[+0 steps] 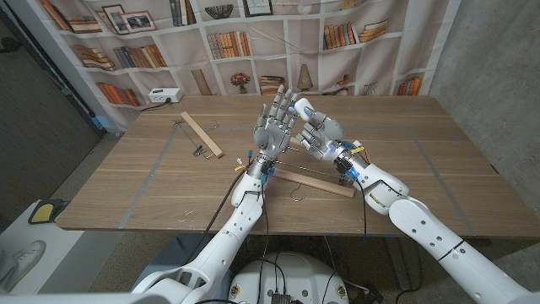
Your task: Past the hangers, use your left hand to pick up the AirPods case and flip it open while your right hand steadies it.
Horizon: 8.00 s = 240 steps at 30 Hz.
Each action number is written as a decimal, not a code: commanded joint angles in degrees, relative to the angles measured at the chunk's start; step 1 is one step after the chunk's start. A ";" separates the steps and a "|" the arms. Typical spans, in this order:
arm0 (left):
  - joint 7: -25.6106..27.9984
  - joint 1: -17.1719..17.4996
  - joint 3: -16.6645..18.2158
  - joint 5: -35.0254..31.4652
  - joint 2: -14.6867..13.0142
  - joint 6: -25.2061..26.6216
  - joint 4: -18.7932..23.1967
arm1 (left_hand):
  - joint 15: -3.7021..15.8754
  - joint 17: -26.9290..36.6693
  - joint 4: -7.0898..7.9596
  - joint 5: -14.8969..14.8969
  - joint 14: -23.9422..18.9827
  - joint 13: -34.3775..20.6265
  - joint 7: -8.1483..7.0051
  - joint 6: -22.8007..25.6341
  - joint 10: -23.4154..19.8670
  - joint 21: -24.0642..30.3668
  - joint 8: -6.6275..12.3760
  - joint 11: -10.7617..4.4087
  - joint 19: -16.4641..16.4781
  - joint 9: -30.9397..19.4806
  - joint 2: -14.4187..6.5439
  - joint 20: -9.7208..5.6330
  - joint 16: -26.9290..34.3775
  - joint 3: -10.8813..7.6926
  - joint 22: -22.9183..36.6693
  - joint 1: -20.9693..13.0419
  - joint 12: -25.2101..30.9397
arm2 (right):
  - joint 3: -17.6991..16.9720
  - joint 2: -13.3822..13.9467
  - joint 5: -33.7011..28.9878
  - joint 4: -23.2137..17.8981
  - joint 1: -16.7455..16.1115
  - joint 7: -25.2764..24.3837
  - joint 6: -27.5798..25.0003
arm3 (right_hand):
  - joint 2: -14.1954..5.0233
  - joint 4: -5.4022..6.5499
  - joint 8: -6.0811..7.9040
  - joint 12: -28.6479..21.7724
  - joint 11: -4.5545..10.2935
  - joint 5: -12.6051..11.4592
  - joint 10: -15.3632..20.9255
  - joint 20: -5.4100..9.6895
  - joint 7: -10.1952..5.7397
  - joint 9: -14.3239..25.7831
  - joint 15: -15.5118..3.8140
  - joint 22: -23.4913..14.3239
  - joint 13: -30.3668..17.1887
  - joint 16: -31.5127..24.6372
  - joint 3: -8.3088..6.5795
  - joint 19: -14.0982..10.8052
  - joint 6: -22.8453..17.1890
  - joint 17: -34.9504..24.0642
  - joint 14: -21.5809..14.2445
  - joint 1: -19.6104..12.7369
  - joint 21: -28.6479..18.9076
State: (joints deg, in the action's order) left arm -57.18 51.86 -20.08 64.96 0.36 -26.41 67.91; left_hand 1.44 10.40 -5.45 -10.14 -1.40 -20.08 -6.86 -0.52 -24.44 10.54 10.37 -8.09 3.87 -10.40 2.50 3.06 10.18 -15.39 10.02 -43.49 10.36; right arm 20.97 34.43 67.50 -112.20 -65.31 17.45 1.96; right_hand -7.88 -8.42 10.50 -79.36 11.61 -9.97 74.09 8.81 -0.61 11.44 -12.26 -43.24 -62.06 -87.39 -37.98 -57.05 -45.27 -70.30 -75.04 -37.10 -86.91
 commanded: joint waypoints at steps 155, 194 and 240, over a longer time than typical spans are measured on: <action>40.16 15.70 7.68 -22.09 -42.04 -5.22 37.96 | 1.97 -0.37 -3.00 -1.28 -2.50 4.02 1.40 6.56 -4.35 0.68 1.13 -0.17 0.14 -0.08 -6.47 -1.90 1.25 -3.09 -0.12 -0.91 2.41 | -3.66 24.23 -43.65 -28.77 -3.42 -26.82 -22.22 | -2.75 1.00 0.49 0.44 0.14 -0.51 0.63 3.28 0.82 1.03 0.07 2.43 0.41 0.05 -1.46 0.15 -13.65 -0.06 -0.92 -5.39 -1.92; 53.82 17.36 10.68 -40.40 -45.21 -1.62 42.88 | 1.99 -0.34 -4.28 -0.42 -2.03 4.32 0.90 5.15 -3.30 0.50 0.59 -0.91 0.44 -0.16 -5.82 -1.57 0.81 -3.52 -0.17 -3.17 2.08 | -0.12 24.81 -42.66 -27.01 2.84 -23.22 -23.70 | -2.76 1.21 0.47 0.52 0.13 -0.52 0.36 3.28 0.85 1.10 0.07 2.67 0.37 0.09 -1.39 0.13 -13.48 -0.06 -0.84 -5.68 -2.07; 68.67 20.26 12.04 -69.91 -43.82 6.88 49.78 | 2.05 -0.25 -2.49 -3.48 -1.21 4.08 1.55 2.56 -1.95 0.56 1.06 -0.83 0.95 -0.36 -0.10 -0.97 1.07 1.32 -0.17 -1.53 2.70 | 1.39 25.49 -42.57 -26.78 5.01 -21.49 -24.41 | -2.80 1.39 0.46 0.45 0.12 -0.50 0.24 3.29 0.83 1.17 0.07 3.27 0.18 0.17 -1.36 0.38 -13.11 -0.06 -0.61 -5.76 -1.90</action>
State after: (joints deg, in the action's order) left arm 9.84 71.72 -7.36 1.12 -43.05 -21.67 116.24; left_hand 3.38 10.00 -7.87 -13.03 -2.57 -15.84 -5.12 1.64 -26.22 10.87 11.24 -8.81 4.51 -10.54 1.61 2.04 10.87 -14.34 9.88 -45.06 12.74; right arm 21.90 59.87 25.20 -138.78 -60.74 -4.28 -22.29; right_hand -7.28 -8.19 10.65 -78.65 11.46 -10.13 74.16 8.90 -0.41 12.41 -12.15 -39.95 -61.53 -87.39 -38.19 -56.74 -45.48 -70.32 -75.56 -39.68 -88.90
